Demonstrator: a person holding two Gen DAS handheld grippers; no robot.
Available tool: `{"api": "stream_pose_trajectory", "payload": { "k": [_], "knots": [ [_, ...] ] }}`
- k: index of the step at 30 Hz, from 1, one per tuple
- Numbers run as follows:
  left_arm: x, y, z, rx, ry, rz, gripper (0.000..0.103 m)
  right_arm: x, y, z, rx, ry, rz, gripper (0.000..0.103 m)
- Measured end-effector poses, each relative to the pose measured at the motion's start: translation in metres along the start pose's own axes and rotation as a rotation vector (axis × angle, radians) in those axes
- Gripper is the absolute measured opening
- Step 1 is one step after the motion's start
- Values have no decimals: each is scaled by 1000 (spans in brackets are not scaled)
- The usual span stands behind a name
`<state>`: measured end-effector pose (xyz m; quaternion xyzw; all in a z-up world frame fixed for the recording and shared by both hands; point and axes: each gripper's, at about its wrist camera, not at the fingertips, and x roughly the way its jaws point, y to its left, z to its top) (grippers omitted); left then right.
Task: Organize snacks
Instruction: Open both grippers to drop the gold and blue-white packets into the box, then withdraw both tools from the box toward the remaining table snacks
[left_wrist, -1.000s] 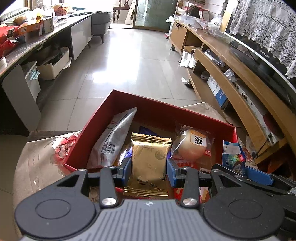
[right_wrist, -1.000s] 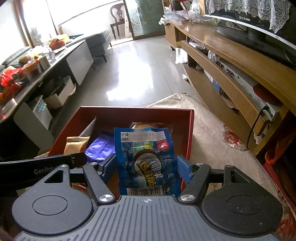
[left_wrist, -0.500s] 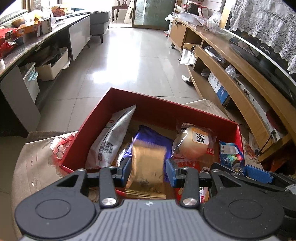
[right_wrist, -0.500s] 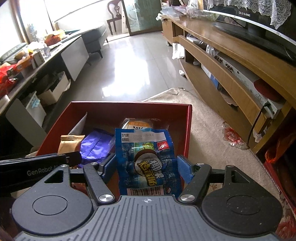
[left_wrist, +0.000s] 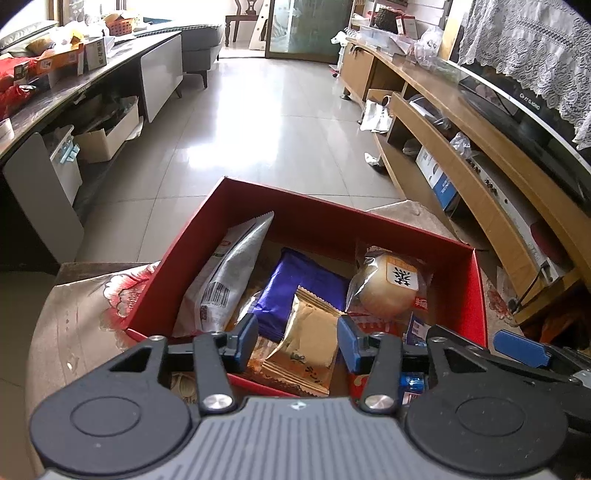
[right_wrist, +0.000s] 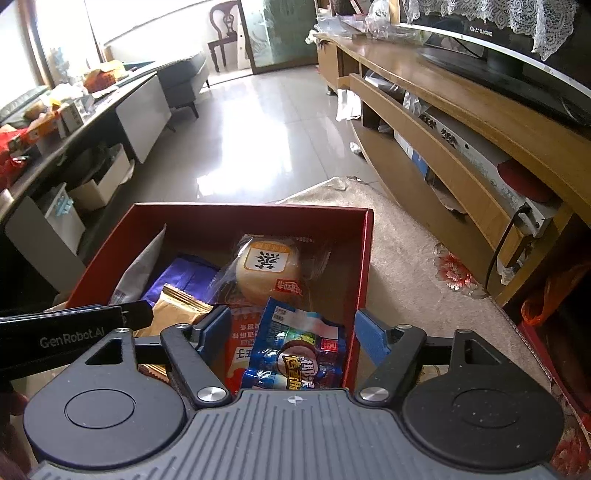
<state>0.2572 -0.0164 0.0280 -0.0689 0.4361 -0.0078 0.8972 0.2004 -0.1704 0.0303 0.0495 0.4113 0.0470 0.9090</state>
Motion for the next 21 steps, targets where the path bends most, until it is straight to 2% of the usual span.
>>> {"api": "stream_pose_trajectory", "payload": {
  "k": [21],
  "knots": [
    [-10,2,-7,5,-7,10,49,-8,3,-5,-6,-7,-13,80]
  ]
}}
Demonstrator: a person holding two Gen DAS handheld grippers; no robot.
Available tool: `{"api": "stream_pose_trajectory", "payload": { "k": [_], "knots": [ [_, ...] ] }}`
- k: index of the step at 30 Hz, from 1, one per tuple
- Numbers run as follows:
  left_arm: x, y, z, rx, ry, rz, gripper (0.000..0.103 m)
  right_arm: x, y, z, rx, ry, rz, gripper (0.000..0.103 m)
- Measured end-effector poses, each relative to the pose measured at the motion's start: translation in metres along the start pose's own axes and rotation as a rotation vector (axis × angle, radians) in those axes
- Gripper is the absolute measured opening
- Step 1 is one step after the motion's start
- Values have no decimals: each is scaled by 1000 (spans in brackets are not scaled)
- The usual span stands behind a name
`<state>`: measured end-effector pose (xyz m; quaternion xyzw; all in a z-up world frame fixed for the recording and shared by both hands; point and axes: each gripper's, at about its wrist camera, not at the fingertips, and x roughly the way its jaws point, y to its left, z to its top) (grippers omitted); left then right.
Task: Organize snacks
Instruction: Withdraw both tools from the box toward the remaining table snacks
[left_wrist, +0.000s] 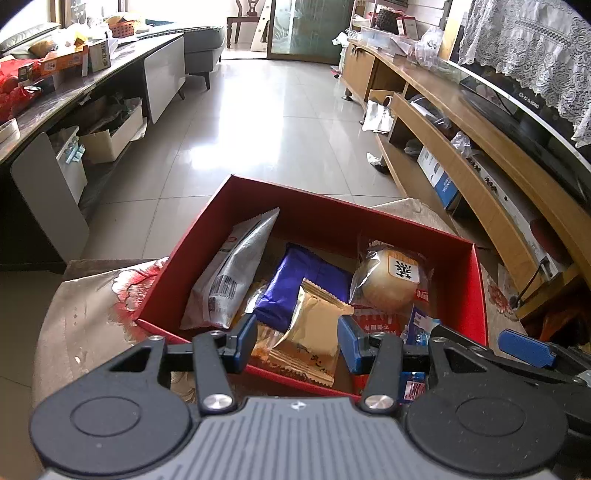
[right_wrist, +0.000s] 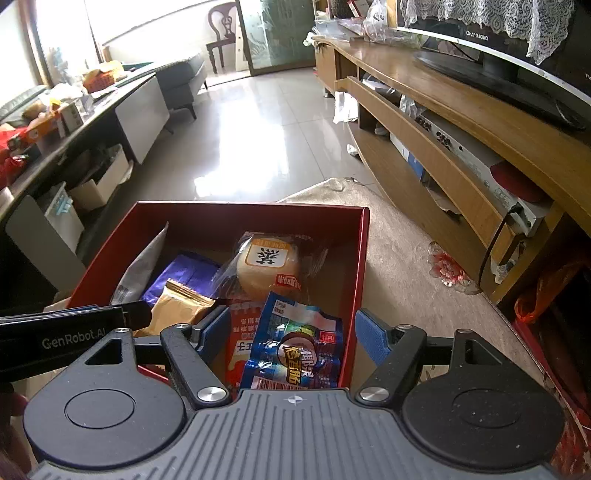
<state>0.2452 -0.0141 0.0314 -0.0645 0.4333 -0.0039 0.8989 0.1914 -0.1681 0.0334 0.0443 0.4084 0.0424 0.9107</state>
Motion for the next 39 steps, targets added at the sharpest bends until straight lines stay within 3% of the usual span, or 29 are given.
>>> {"api": "stream_pose_trajectory", "payload": {
  "k": [20,39],
  "knots": [
    [-25,39,-21,10,-5,35,53,-14,31,-23,-96,16,23,82],
    [-22,114,-66,-121,134,70,54,-19,59,-65,-154,132,66,84]
  ]
}}
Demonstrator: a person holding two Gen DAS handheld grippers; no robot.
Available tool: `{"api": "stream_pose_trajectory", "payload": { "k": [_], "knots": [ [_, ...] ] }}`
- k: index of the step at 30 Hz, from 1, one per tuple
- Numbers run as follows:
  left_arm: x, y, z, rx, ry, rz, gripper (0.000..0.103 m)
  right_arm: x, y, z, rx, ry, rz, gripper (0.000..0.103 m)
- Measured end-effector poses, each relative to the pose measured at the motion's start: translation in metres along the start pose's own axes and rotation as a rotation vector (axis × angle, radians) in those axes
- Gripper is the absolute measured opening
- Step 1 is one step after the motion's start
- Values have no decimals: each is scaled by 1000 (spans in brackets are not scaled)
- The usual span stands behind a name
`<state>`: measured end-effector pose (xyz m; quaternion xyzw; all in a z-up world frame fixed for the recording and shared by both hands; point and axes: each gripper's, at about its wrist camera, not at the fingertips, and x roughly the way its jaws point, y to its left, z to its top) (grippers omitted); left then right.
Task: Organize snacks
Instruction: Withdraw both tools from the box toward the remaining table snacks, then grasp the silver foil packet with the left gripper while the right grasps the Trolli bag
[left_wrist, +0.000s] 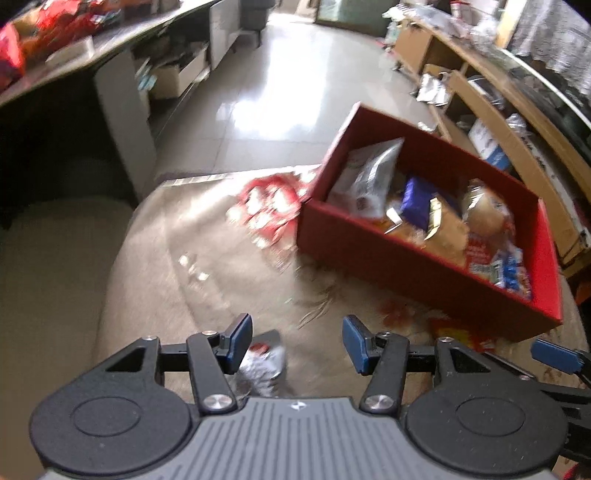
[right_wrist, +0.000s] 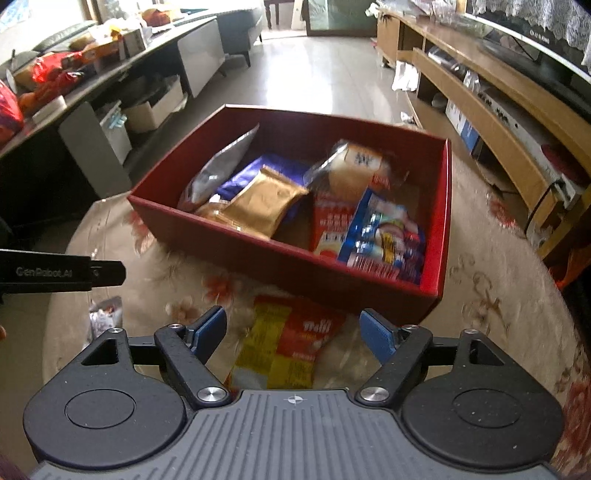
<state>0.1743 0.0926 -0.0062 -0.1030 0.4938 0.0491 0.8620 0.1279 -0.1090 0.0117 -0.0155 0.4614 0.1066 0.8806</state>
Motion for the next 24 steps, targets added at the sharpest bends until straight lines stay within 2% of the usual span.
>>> {"api": "stream_pose_trajectory", "payload": {
  "k": [4,9,12,16,19,24],
  "knots": [
    [11,16,-7,-84,48,-2,54,3,3,-3,3,15,8,84],
    [24,23,-18,-148,70,40,56,7,10,-5,-19,31,17,85],
    [34,24,-24,-183,81,55,65,8,13,-6,-31,37,22,85],
    [40,16,-29,-167,57,106,66,9,13,-6,-39,40,24,85],
    [39,9,-32,-126,45,126,59,11,12,-7,-43,48,19,85],
    [33,1,-40,-83,53,83,54,15,9,-10,-49,66,7,85]
  ]
}}
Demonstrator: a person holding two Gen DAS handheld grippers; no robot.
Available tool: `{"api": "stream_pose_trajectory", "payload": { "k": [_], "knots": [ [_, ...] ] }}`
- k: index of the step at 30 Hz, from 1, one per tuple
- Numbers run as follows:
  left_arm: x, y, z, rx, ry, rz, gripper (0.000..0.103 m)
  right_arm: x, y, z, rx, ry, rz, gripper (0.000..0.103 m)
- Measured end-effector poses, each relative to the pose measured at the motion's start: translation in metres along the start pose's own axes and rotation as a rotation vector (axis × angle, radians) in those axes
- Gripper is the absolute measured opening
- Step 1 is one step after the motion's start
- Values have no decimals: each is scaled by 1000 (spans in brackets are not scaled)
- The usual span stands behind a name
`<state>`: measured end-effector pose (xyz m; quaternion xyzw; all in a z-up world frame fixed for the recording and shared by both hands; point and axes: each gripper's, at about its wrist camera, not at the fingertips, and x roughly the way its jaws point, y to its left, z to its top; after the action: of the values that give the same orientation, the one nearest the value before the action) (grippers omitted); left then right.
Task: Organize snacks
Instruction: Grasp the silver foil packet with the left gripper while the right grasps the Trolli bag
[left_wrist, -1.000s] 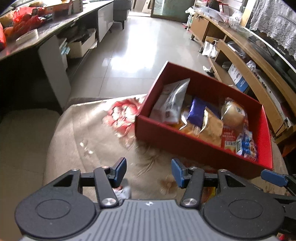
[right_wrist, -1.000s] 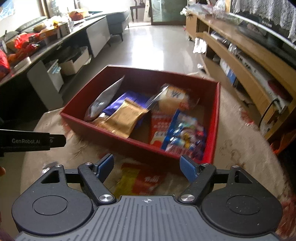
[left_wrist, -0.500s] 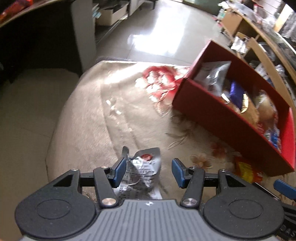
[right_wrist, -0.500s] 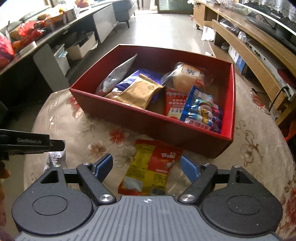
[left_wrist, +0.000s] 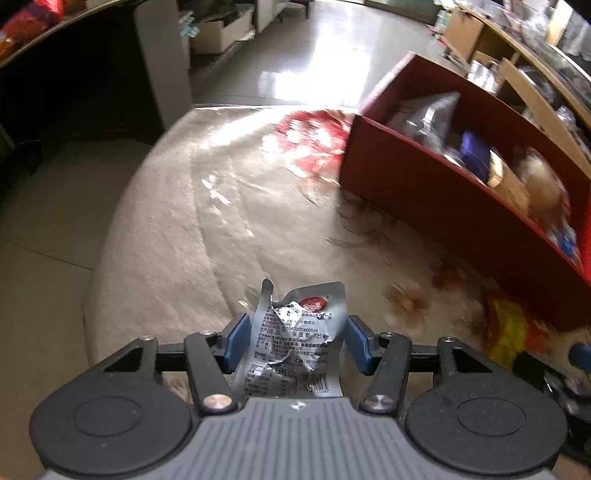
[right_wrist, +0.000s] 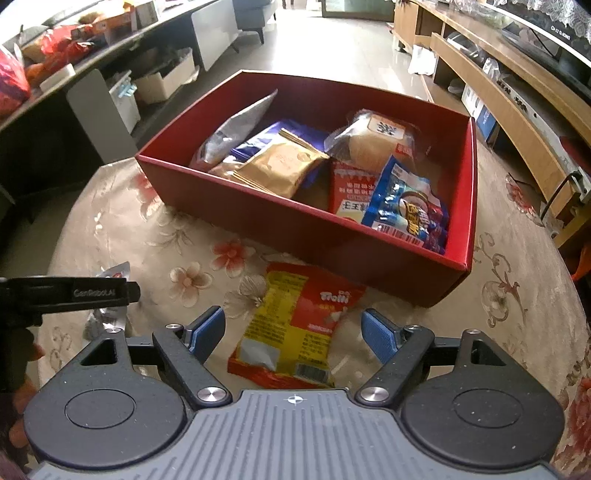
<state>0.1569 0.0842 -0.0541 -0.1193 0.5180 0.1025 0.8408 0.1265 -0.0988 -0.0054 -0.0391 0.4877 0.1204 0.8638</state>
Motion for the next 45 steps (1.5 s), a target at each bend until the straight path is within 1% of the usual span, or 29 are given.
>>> {"api": "stream_pose_trajectory", "payload": {
  "k": [2,4,7,9,11,13,15,17,22,23,25,27,29,33,37,40,42,43,45],
  "knots": [
    [-6,-5,-5,41,-13,0,49,1,-2,-1,4,7,-9,85],
    [-12,-10,-12,77,-11,-22,48,3,-4,-2,10,16,-10,85],
    [-16,-11,-19,89,0,-53,48,7,-8,-3,24,34,-8,86],
    [-19,-7,-22,77,2,-65,49,10,-10,-4,35,44,-14,86],
    [-20,-2,-21,44,9,-89,58,15,-13,-4,56,58,-12,86],
    [-22,4,-19,10,13,-108,62,19,-15,-4,80,68,-7,87],
    [-24,5,-18,9,6,-112,63,24,-16,-3,108,74,0,87],
    [-24,6,-18,13,5,-112,69,28,-14,-2,128,75,17,87],
    [-20,11,-16,-1,20,-127,70,39,-8,3,152,70,26,87],
    [-18,13,-15,-6,22,-122,70,42,-6,4,151,70,22,89],
    [-16,18,-15,-19,23,-111,71,45,-1,6,128,59,0,91],
    [-13,23,-15,-25,28,-103,71,50,4,7,100,59,-15,99],
    [-11,25,-16,-29,33,-94,71,54,9,6,75,69,-3,103],
    [-8,25,-17,-24,31,-84,71,58,22,2,-20,82,-56,103],
    [-7,19,-17,-7,22,-67,71,56,21,2,-37,86,-42,102],
    [-8,14,-16,2,23,-71,72,50,20,0,-64,67,-57,87],
    [-8,10,-17,10,25,-79,72,43,17,0,-66,51,-45,64],
    [-8,9,-17,15,24,-79,73,39,15,-2,-66,50,-35,61],
    [-8,6,-18,27,22,-70,75,35,11,-4,-61,53,-20,60]
  ]
}}
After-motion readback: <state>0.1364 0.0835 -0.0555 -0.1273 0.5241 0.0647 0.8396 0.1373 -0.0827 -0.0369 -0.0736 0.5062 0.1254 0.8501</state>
